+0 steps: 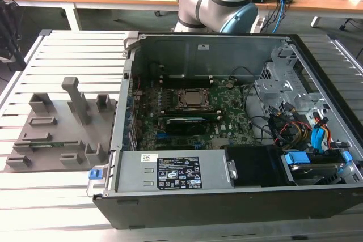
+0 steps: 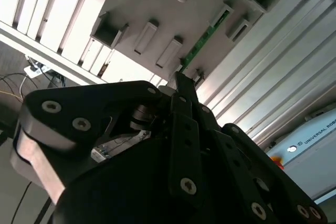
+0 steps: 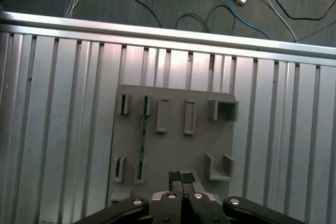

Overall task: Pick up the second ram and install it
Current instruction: 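Pick up the second ram and move it above second insertion slot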

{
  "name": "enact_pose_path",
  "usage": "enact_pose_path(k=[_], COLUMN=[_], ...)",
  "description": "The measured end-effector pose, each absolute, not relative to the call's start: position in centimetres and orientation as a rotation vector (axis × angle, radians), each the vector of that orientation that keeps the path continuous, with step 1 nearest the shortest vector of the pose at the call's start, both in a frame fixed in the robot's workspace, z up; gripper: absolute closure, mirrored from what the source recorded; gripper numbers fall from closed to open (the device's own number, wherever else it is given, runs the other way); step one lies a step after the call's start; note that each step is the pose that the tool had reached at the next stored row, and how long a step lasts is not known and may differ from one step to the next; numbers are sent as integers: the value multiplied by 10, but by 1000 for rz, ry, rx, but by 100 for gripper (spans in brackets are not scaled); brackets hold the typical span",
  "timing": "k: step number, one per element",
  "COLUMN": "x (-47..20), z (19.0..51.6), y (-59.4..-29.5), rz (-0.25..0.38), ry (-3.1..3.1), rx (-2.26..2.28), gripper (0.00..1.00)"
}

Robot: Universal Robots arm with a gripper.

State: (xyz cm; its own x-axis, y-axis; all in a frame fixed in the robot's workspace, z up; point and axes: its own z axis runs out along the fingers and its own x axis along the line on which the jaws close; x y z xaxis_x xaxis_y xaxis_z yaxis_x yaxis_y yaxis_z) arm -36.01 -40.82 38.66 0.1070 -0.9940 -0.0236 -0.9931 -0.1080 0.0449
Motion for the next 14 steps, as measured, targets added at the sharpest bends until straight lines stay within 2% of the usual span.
enact_pose_path(k=[7,14], x=[-360,-360], z=[387,384], y=[-408,-408], rz=[-73,-76], ry=[-2015,-2230], rx=[2384,2190], gripper=[89,89])
